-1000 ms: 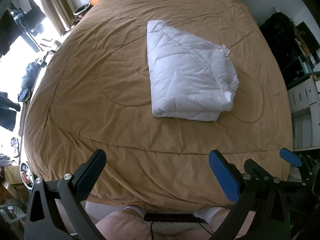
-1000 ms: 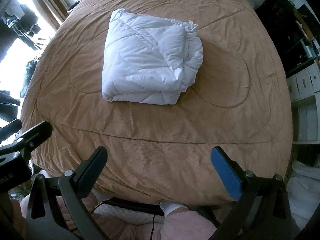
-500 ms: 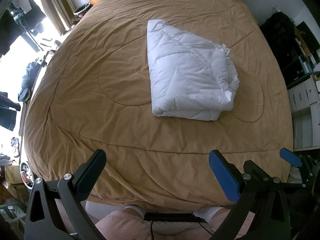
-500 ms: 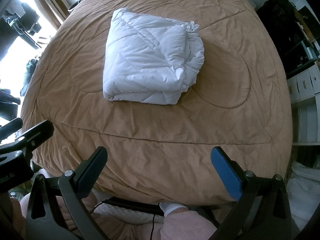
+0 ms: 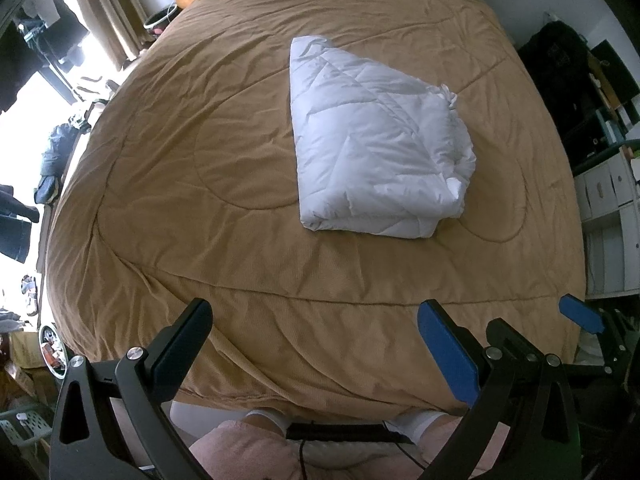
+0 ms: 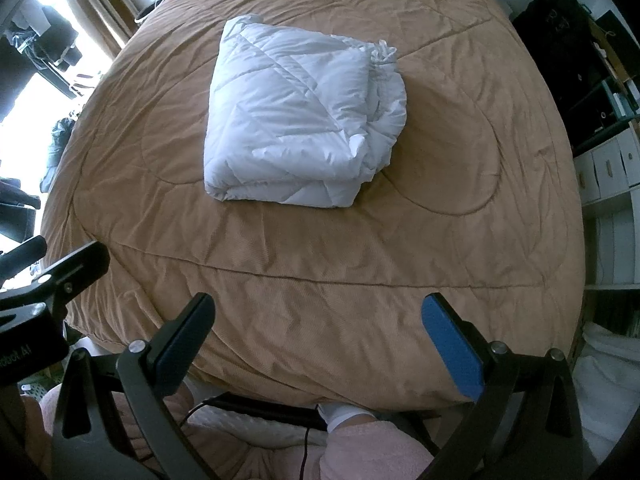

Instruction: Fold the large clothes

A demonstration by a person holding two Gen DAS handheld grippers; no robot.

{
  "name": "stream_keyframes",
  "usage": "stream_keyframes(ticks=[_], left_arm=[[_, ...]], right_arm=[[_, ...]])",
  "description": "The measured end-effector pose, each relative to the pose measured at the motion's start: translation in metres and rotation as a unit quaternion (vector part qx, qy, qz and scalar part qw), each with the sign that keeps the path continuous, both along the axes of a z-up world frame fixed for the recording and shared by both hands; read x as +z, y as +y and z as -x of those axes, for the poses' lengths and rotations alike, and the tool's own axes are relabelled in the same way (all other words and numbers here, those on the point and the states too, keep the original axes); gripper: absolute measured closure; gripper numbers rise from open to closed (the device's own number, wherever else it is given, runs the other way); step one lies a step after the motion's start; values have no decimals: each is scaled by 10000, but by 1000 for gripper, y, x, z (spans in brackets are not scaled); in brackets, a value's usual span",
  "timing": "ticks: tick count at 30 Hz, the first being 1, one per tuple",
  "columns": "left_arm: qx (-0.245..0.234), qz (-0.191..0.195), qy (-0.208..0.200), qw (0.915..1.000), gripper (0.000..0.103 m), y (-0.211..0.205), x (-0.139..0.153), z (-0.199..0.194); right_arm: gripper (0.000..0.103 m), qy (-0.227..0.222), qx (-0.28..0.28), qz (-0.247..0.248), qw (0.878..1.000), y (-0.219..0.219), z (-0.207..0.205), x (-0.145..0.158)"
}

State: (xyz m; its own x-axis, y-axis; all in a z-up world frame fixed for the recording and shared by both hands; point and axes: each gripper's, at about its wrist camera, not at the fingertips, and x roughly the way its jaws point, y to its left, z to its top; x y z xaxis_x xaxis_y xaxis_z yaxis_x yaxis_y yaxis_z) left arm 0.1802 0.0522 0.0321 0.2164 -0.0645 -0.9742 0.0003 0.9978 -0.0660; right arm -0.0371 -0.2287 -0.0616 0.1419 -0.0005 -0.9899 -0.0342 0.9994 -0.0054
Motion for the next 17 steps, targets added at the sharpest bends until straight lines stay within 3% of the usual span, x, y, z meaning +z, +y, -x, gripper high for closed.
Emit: stream_keyframes(ticks=[17], left_arm=[[-9,1,18,10000,1,-1,0,-1]], right_arm=[[0,5,-1,-8,10000,0,1,-1]])
